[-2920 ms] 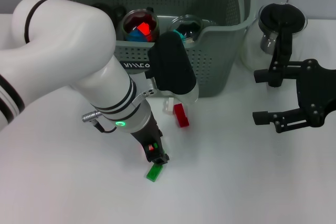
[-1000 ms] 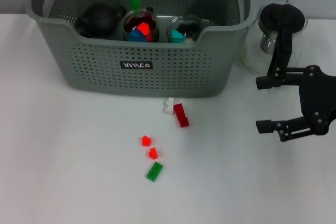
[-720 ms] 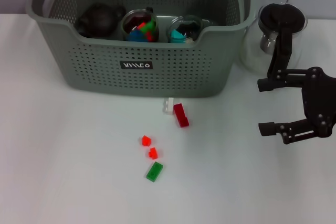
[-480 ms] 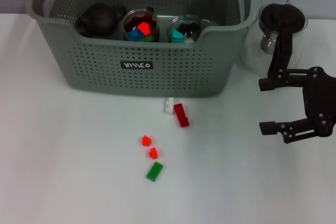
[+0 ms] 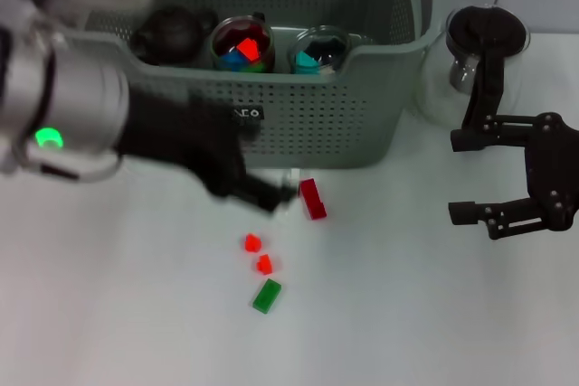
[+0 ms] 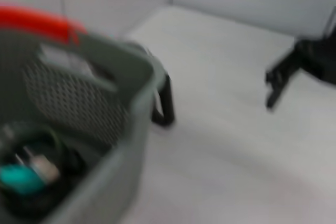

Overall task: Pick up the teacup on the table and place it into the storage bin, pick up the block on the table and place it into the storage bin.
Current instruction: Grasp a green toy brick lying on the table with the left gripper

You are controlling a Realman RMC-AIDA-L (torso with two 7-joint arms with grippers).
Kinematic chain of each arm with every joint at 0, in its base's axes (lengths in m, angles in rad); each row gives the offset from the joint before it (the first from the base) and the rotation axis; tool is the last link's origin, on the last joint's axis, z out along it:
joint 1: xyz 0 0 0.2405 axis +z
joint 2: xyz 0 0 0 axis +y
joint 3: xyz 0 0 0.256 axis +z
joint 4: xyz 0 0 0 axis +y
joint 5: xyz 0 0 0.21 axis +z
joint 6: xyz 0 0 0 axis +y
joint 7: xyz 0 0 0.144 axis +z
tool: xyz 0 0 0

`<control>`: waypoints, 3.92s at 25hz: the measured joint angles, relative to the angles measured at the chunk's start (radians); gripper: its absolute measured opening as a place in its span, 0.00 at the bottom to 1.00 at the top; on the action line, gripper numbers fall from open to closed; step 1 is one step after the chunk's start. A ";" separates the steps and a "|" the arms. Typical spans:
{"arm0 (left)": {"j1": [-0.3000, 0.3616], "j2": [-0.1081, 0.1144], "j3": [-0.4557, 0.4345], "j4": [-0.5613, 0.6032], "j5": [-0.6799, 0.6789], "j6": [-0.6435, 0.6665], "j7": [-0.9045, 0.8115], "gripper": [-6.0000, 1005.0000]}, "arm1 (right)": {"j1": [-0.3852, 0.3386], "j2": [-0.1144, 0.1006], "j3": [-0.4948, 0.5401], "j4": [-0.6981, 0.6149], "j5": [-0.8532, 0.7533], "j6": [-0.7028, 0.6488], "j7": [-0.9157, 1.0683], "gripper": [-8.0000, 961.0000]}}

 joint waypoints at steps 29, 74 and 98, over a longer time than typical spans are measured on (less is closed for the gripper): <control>-0.190 0.008 0.464 -0.287 0.406 -0.074 0.419 0.91 | 0.028 0.015 0.031 0.015 0.005 0.029 0.100 0.97; -0.374 0.000 0.732 -0.514 0.415 -0.173 0.413 0.58 | 0.027 0.026 0.047 0.055 0.013 0.037 0.108 0.97; -0.426 0.000 0.736 -0.608 0.390 -0.193 0.408 0.52 | 0.028 0.024 0.047 0.061 0.012 0.052 0.101 0.97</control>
